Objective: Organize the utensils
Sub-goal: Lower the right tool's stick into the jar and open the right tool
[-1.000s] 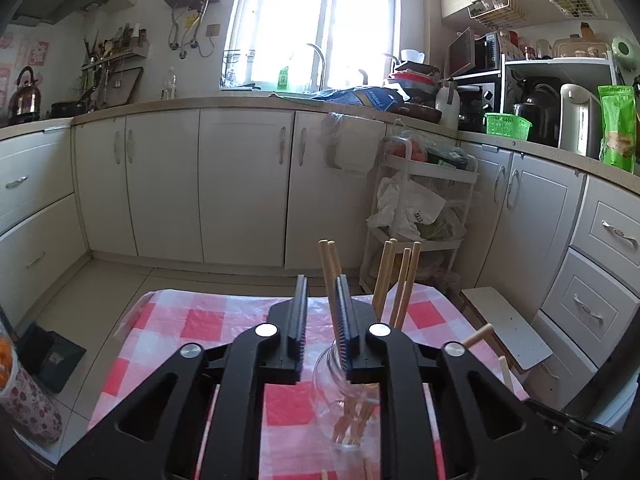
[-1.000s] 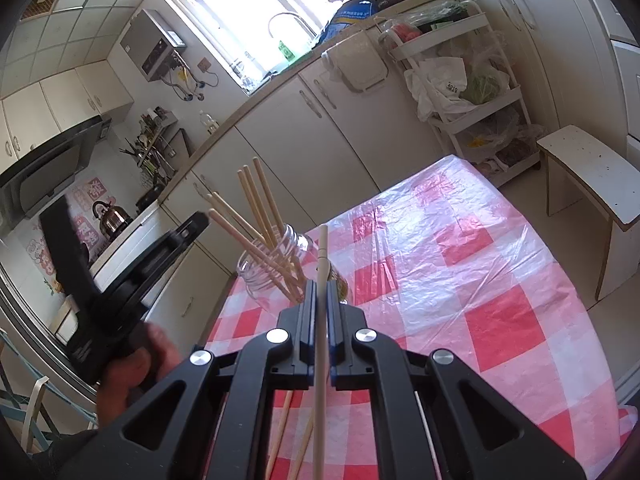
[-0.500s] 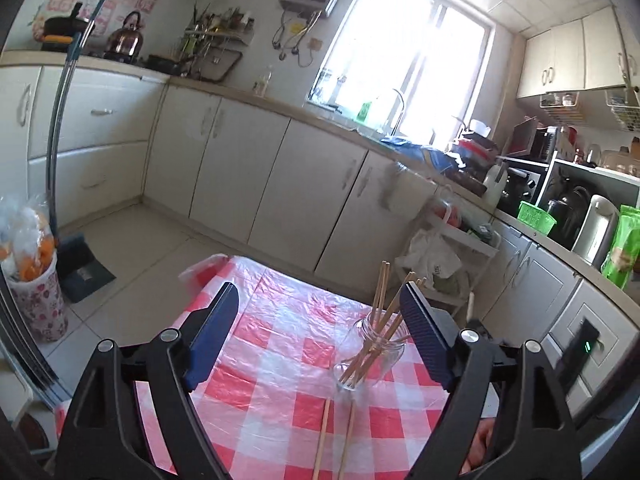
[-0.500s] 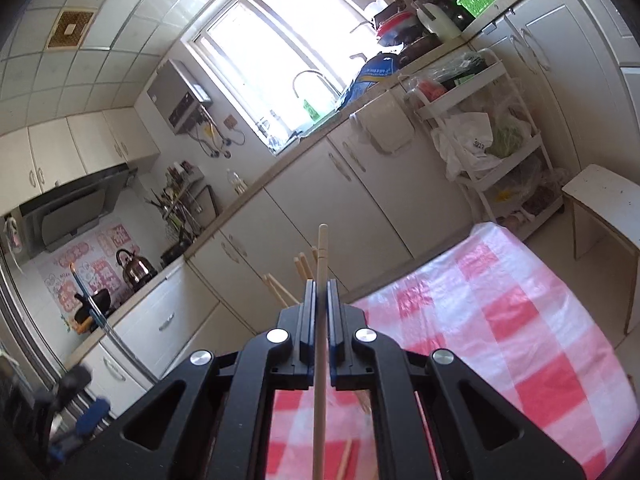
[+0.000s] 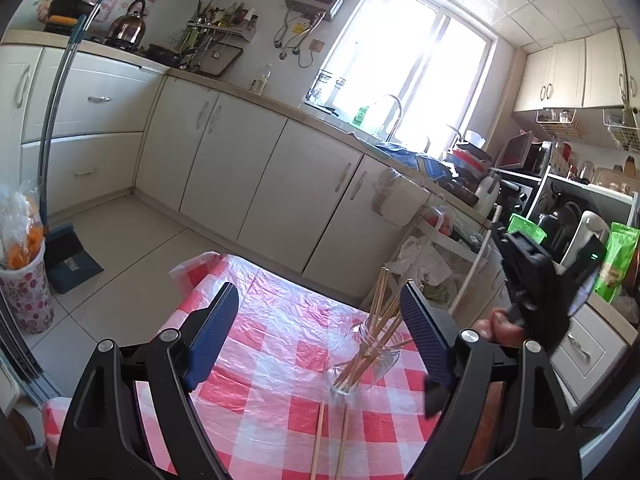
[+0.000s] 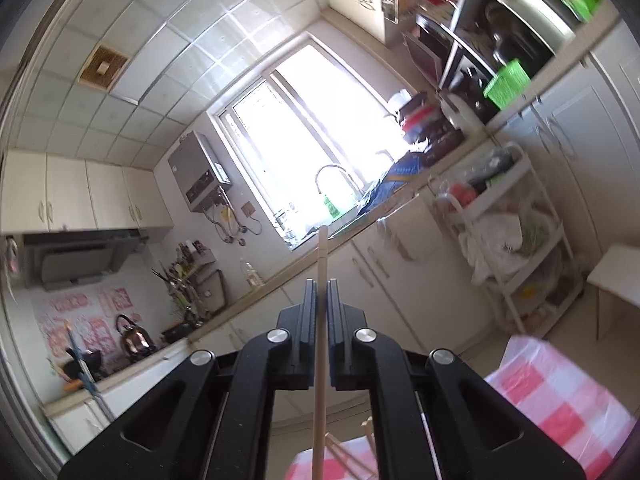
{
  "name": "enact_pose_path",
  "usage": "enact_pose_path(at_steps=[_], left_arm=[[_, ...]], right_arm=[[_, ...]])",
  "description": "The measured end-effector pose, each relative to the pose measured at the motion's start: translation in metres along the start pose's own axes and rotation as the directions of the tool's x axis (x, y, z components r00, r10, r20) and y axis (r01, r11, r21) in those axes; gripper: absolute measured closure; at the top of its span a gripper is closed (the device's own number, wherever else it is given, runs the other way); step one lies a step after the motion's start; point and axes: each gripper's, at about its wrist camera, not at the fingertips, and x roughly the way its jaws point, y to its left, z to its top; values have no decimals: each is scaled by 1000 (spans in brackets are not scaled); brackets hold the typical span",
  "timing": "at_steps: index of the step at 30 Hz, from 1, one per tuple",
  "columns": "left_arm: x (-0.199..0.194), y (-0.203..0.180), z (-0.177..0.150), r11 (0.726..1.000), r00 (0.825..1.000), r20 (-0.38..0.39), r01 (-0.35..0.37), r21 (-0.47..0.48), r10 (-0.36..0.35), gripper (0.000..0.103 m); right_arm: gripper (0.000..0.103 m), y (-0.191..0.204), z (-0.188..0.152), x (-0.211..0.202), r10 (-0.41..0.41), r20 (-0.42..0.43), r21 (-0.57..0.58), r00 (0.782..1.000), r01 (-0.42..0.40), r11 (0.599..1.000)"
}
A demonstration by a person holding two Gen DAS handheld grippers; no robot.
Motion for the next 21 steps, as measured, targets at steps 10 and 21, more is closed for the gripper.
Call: enact_pose_path(at_steps=[10,21], left_arm=[[10,8,0,999,999,-30,26,-43,-27,24],[15,10,-3,998,998,-49,37,-59,-40,24]], right_arm=[[97,28,-44,27,-49,75,-298,996,69,952],[97,41,-89,27,-59,89,-451,994,93,888]])
